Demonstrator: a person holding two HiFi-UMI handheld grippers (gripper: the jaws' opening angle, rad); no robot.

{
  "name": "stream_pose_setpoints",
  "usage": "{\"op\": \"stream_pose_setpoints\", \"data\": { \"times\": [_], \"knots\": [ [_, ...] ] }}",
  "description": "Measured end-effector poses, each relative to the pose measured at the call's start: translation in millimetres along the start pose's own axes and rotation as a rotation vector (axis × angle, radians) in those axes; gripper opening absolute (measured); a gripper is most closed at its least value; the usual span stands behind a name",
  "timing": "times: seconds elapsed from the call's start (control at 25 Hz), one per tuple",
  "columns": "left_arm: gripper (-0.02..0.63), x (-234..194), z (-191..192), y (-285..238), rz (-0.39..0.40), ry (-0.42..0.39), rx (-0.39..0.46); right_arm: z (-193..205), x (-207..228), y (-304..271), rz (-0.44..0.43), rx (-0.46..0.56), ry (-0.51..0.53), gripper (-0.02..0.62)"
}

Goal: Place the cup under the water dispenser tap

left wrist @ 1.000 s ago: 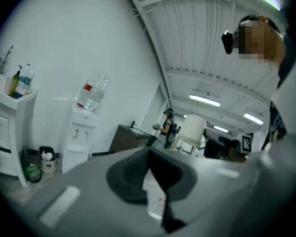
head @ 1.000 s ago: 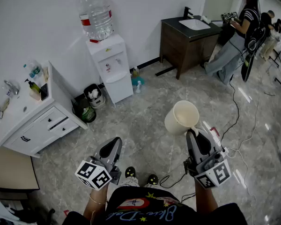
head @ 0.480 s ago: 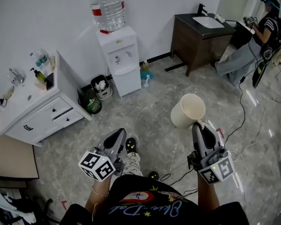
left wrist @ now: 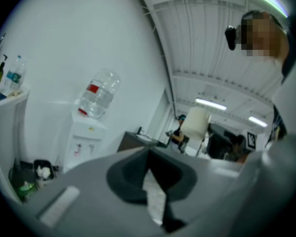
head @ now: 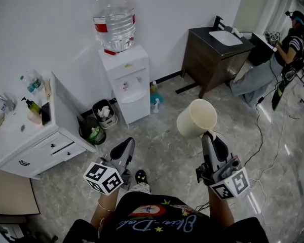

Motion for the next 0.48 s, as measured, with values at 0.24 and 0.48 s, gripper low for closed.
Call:
{"op": "stream_pose_setpoints", "data": {
  "times": [0.24, 0.48],
  "knots": [
    [-0.003, -77.2, -46.2, -35.2, 0.015, -0.041, 0.001, 25.7, 13.2, -88.4, 0.021, -0.016, -0.009, 0.044],
    [-0.003, -123.0, -45.9, -68.0, -0.018, 0.022, -0.036, 49.5, 36.3, -151.4, 0.014, -0.059, -0.086, 0.044]
  ]
}}
Point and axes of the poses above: the fingertips, and each gripper's own axes: y backward along the fingers, x to its right, z out of its underside, the point moved 8 cm from there along y, backward along the fingers, and after that the axes turned 2 degrees about -x, right-handed, at the moved point
